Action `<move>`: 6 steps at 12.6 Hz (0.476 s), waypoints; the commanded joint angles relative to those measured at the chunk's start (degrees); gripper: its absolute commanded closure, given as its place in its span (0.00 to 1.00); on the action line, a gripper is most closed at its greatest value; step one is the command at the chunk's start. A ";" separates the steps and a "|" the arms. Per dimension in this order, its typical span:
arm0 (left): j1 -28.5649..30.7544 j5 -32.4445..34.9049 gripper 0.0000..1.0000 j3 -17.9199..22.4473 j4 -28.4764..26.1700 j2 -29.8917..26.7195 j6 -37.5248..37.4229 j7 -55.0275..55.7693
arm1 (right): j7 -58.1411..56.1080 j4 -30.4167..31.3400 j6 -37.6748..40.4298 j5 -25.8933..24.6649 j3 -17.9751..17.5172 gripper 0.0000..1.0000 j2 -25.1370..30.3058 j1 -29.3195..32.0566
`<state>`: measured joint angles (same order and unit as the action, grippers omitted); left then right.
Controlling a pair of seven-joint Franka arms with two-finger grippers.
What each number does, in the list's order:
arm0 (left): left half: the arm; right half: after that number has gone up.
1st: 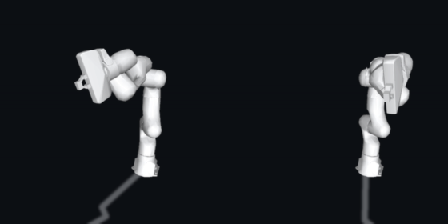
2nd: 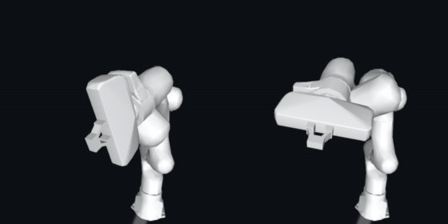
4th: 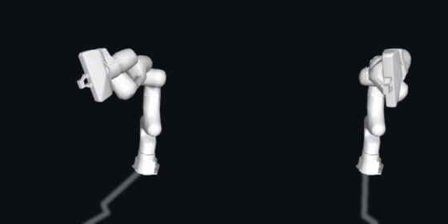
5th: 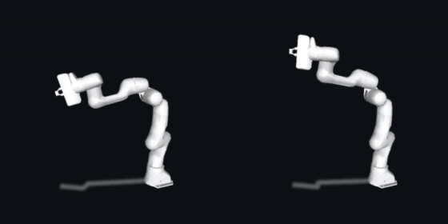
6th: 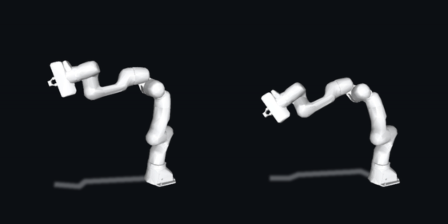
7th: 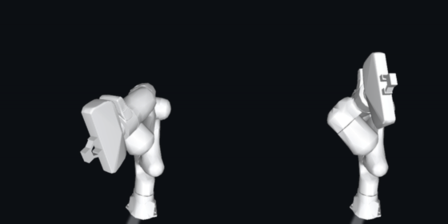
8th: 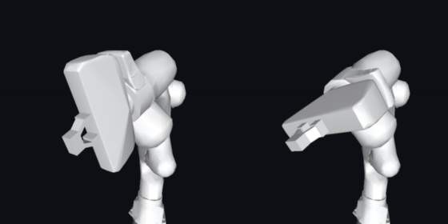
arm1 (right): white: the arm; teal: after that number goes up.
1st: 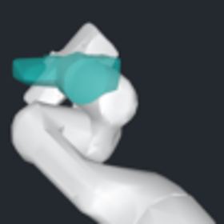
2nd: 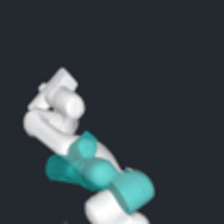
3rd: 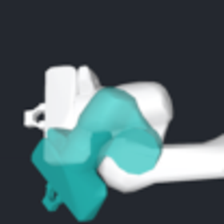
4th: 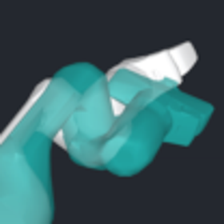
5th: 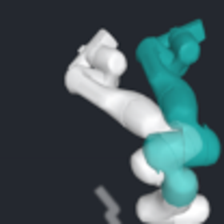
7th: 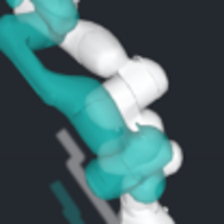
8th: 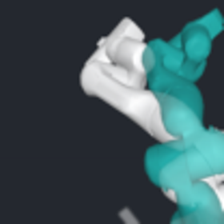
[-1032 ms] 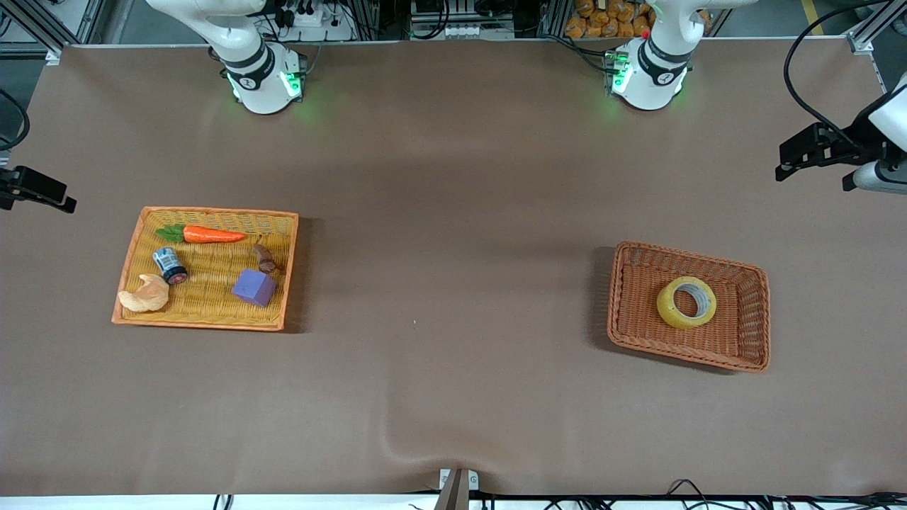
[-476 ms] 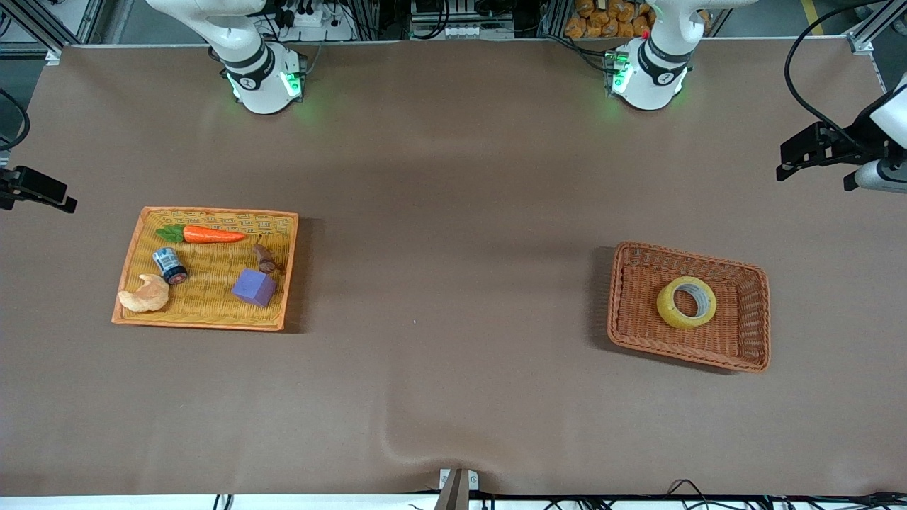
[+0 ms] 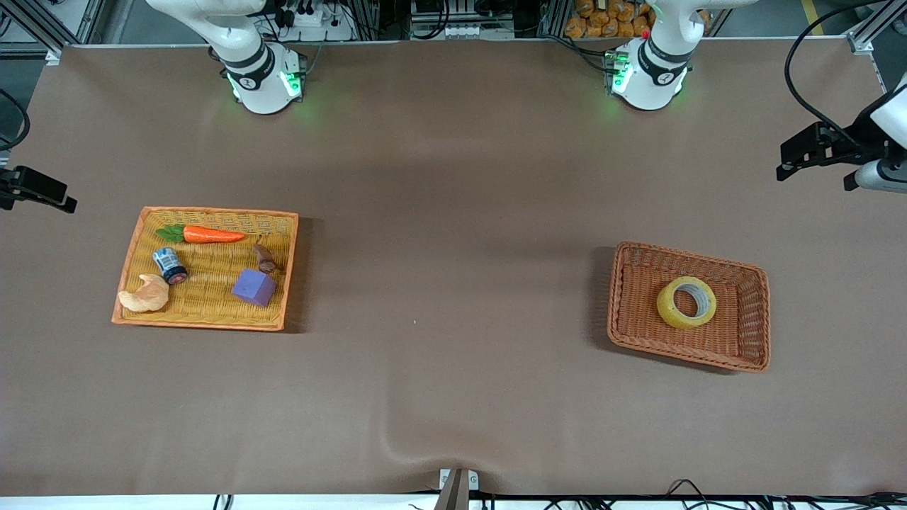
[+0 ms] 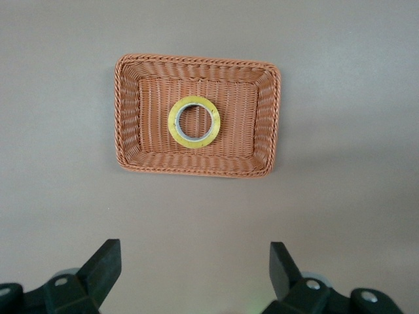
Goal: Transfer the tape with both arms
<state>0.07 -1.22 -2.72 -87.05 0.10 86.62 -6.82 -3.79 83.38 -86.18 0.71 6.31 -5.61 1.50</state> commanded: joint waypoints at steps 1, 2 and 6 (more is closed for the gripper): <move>0.10 0.96 0.00 -0.45 1.09 -0.01 -1.01 0.14 | 0.72 -1.20 0.84 0.87 -0.69 0.00 -0.46 1.05; 0.19 0.87 0.00 -0.36 1.09 0.07 -1.01 0.14 | 0.72 -1.20 0.84 0.78 -0.69 0.00 -0.46 0.96; 0.36 0.87 0.00 -0.10 1.09 0.08 -1.01 0.14 | 0.72 -1.20 0.84 0.78 -0.69 0.00 -0.46 0.96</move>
